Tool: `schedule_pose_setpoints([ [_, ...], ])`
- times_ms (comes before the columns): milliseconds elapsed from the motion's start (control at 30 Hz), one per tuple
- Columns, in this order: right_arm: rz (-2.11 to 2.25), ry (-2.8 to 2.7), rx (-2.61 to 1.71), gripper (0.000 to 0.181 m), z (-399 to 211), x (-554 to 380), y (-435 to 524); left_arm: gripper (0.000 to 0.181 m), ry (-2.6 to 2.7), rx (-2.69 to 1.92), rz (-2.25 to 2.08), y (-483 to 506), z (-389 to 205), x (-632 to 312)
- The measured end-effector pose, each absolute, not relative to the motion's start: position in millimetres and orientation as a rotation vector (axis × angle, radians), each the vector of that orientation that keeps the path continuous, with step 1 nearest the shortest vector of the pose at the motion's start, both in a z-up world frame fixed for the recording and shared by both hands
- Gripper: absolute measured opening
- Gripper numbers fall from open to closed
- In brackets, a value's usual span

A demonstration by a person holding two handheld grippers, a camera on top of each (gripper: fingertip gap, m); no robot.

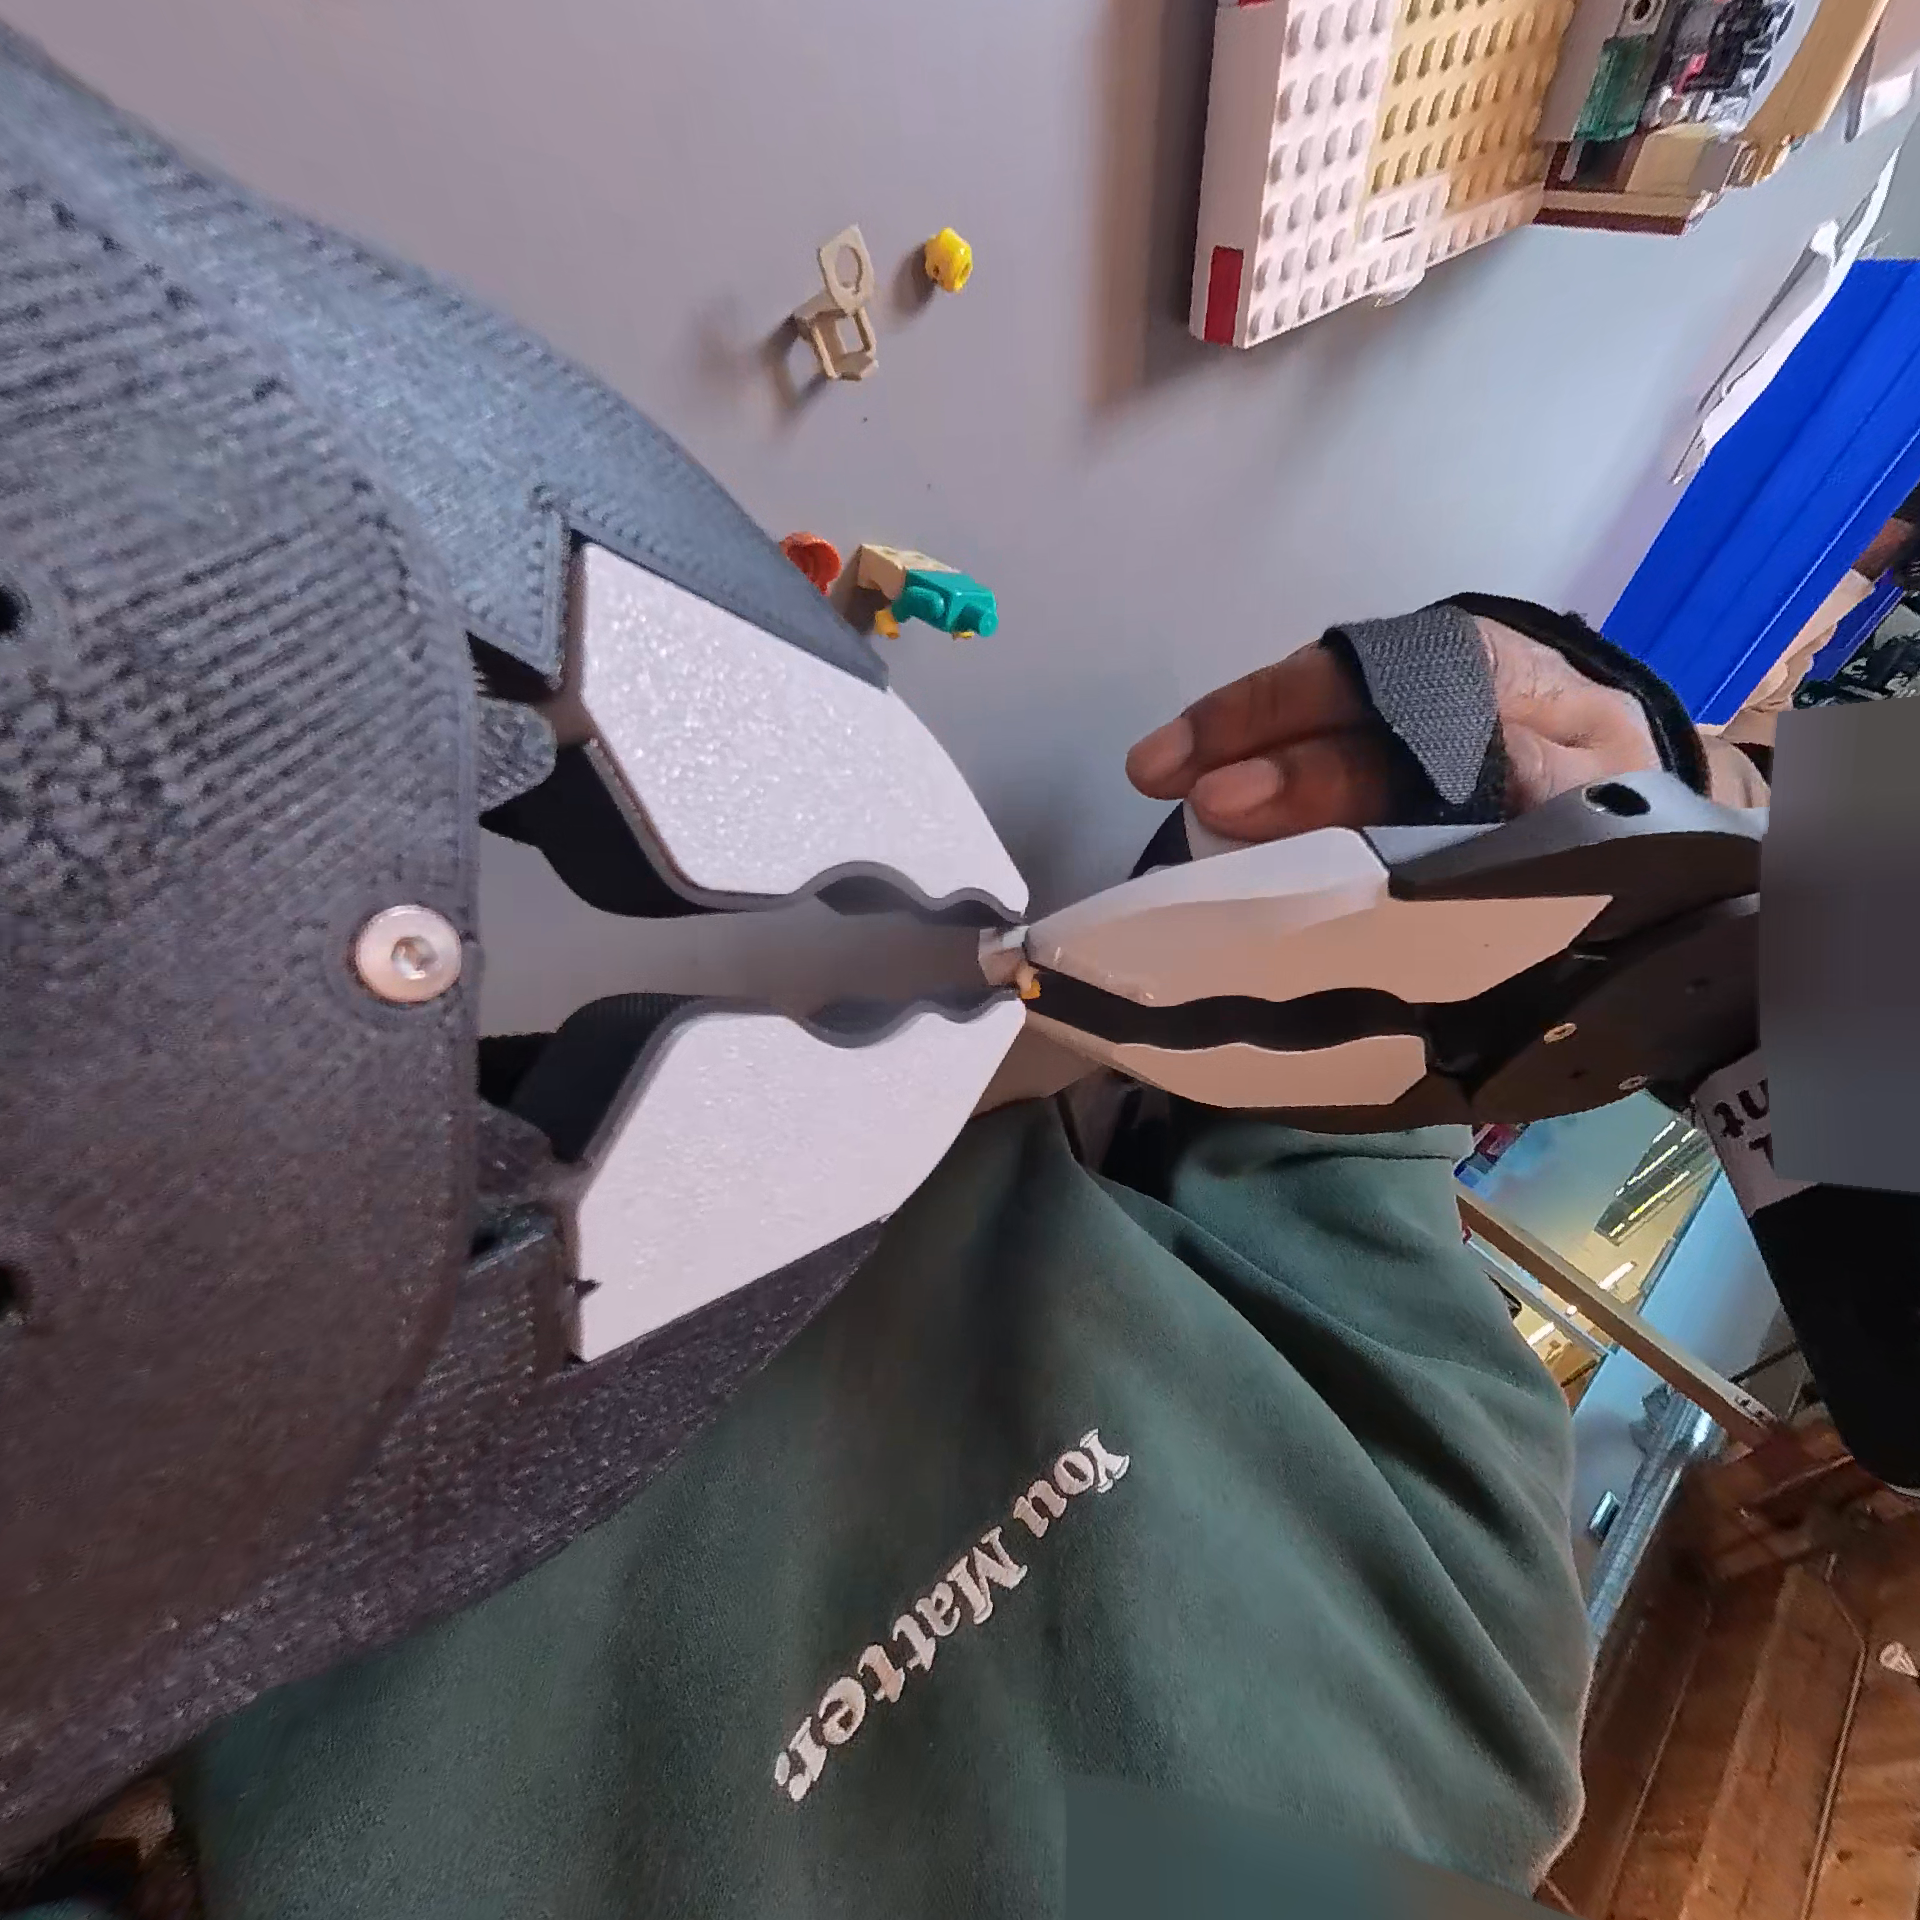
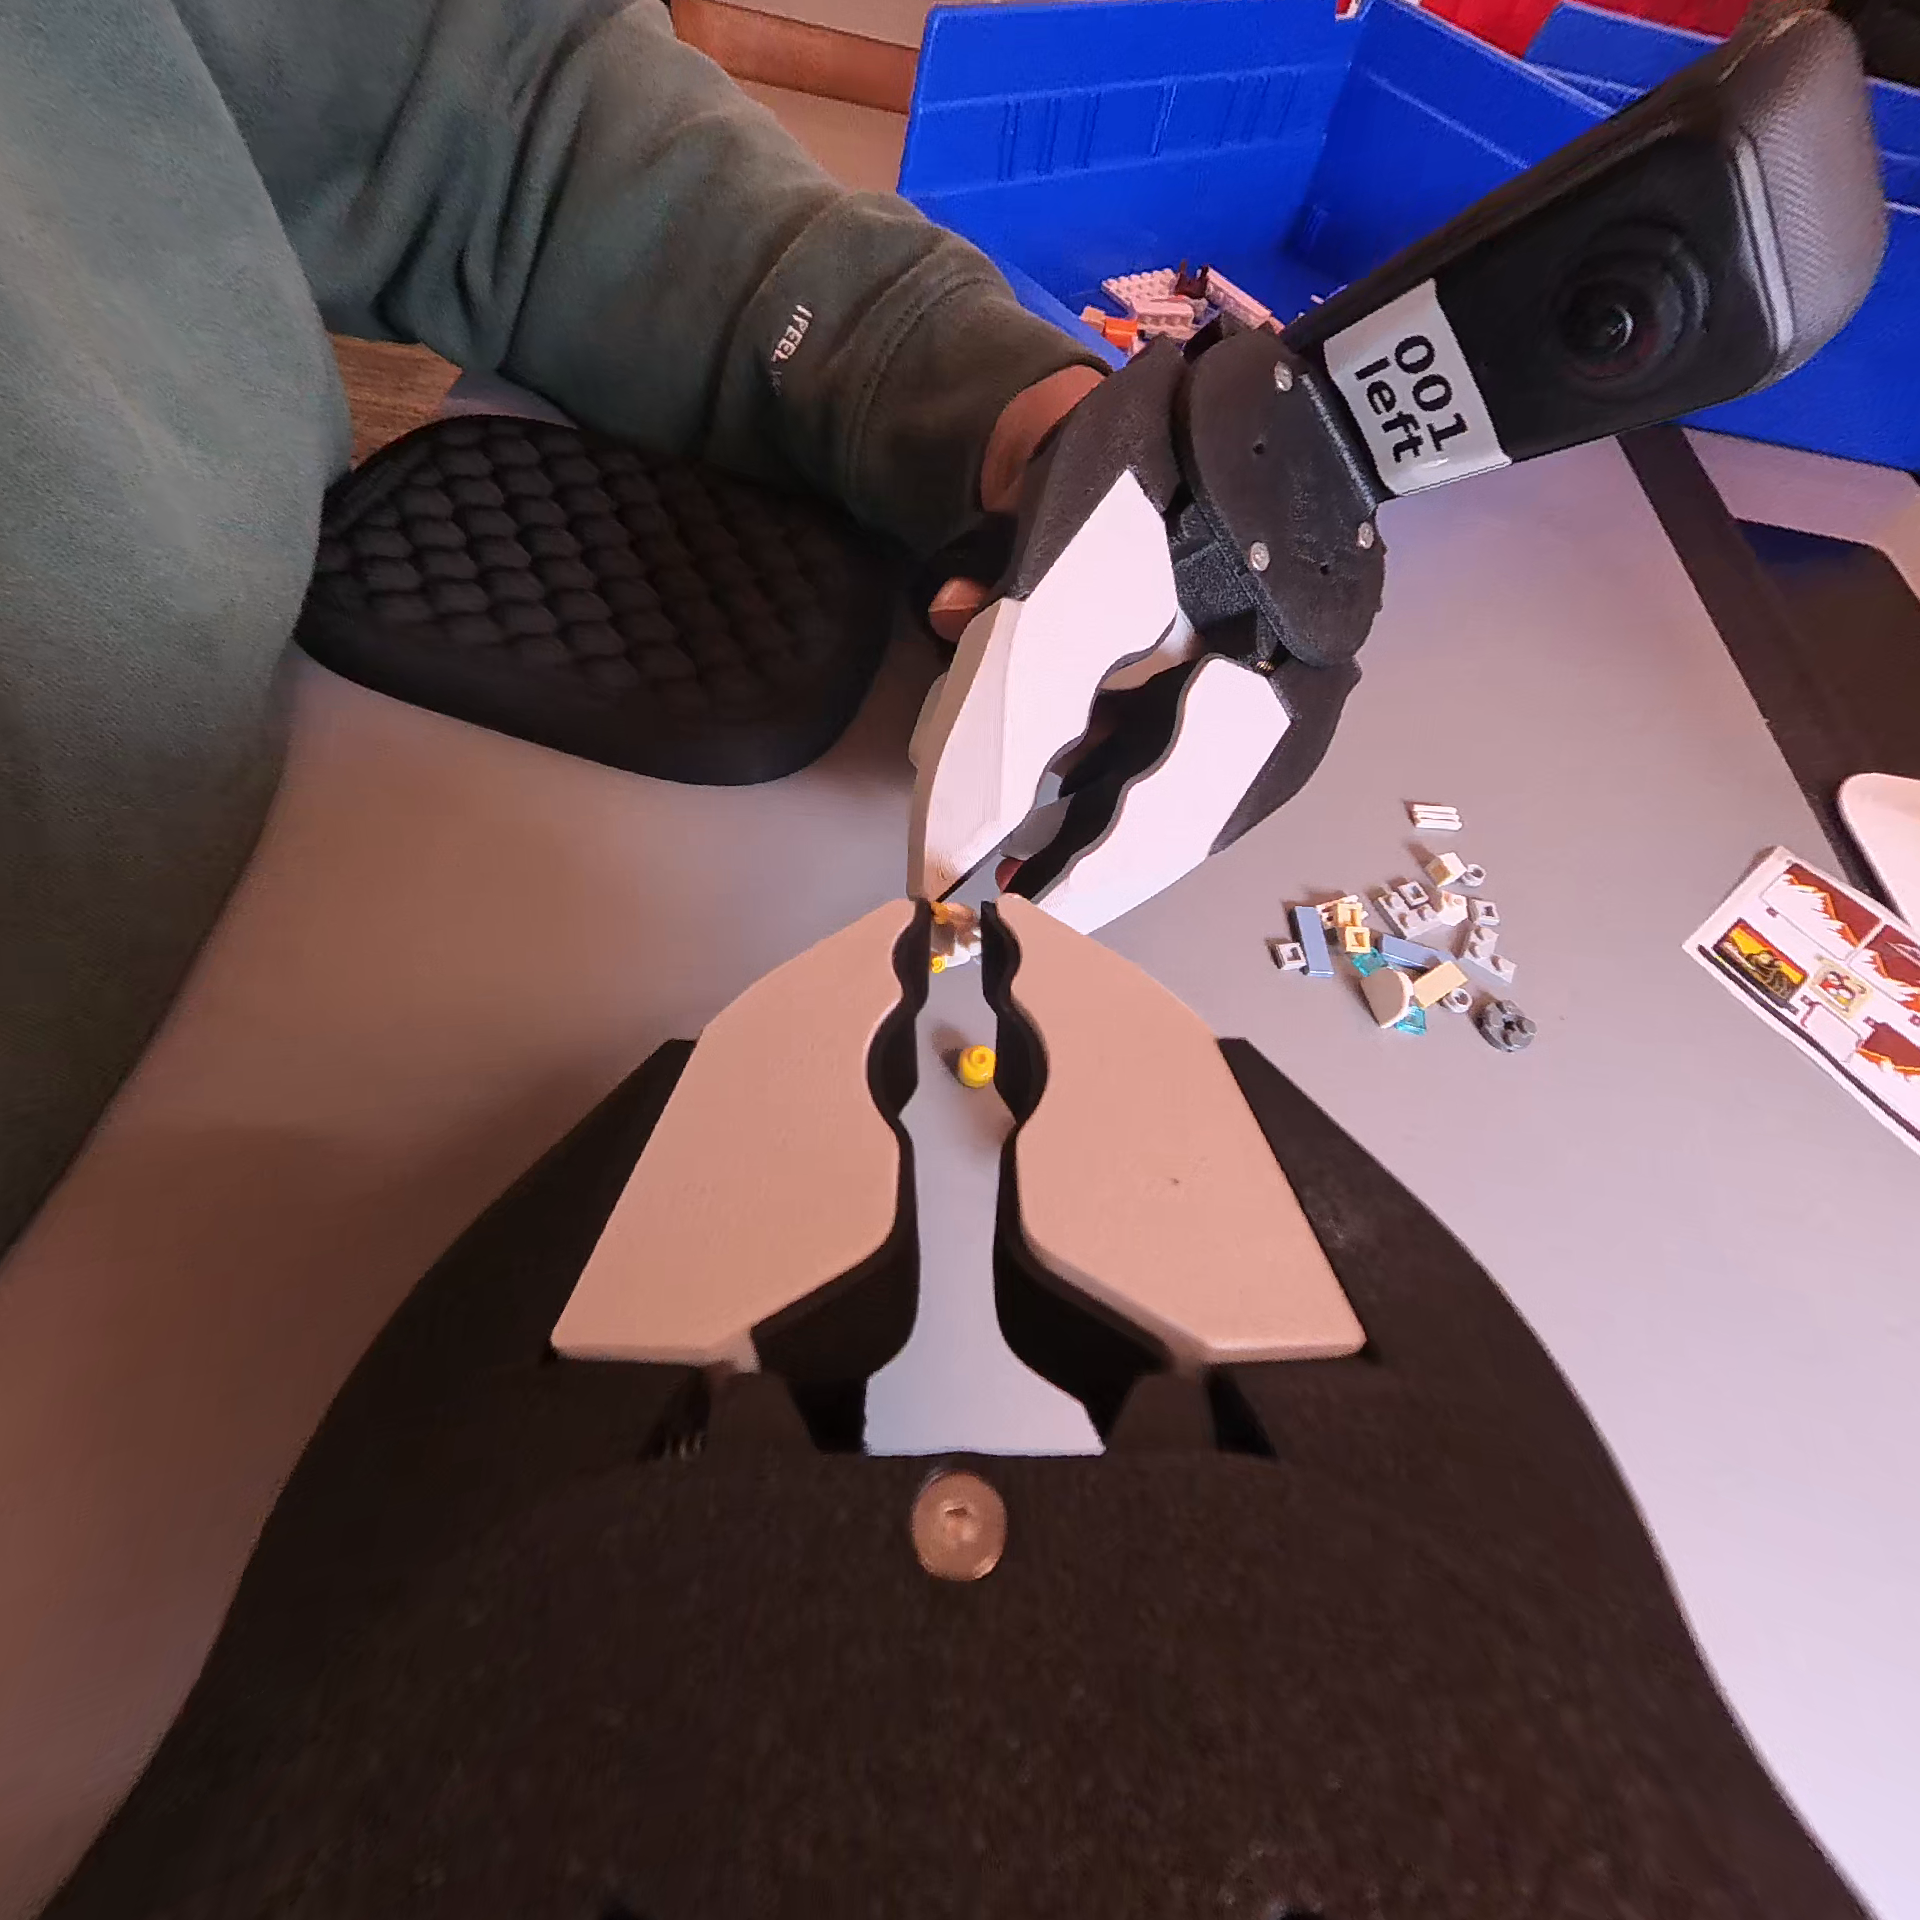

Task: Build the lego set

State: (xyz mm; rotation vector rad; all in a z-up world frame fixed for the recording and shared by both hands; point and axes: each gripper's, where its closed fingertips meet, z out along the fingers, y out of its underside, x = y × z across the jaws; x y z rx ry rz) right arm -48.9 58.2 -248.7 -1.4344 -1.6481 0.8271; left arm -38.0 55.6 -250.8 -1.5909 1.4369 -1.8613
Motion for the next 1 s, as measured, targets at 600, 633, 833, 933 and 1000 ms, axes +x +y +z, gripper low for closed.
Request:
schedule_pose_setpoints([
  [600, 0.746, -1.595, -1.409, 0.008, -246, -45, 69, 0.015, 1.303, -1.593, -1.955, 65, -246, -38],
  [633, 0.732, -1.596, -1.396, 0.008, -245, -46, 69, 0.016, 1.298, -1.595, -1.964, 64, -246, -37],
  [833, 0.618, -1.610, -1.282, 0.008, -235, -47, 64, 0.012, 1.284, -1.548, -2.021, 59, -238, -37],
  [933, 0.614, -1.608, -1.275, 0.009, -233, -47, 63, 0.011, 1.302, -1.520, -1.993, 58, -237, -38],
  [1000, 0.662, -1.611, -1.299, 0.009, -234, -47, 61, 0.011, 1.330, -1.509, -1.968, 56, -238, -37],
])
